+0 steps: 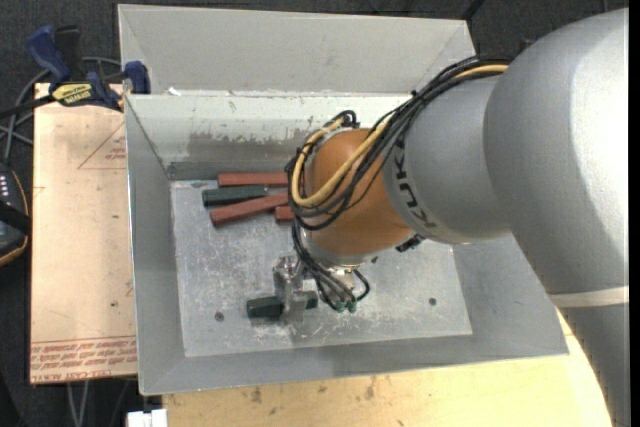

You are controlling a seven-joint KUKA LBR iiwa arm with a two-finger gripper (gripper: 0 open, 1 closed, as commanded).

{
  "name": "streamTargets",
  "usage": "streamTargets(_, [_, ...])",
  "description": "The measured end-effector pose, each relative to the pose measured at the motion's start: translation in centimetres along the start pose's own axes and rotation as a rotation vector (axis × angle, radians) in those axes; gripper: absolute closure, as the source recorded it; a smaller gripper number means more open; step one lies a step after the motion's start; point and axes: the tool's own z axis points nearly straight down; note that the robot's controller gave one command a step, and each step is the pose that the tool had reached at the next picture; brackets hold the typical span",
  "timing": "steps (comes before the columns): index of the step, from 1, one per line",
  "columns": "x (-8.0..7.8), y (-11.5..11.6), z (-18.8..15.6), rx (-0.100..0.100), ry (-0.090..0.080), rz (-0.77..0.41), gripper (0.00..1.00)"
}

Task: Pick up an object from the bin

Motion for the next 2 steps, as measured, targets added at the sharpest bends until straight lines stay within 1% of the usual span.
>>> streamTargets(1, [1.5,3.6,-11.7,-0.001,-0.008,-0.053,1.00])
streamTargets(2, [1.6,4.4,-17.0,-0.001,-0.008,-0.032,1.00])
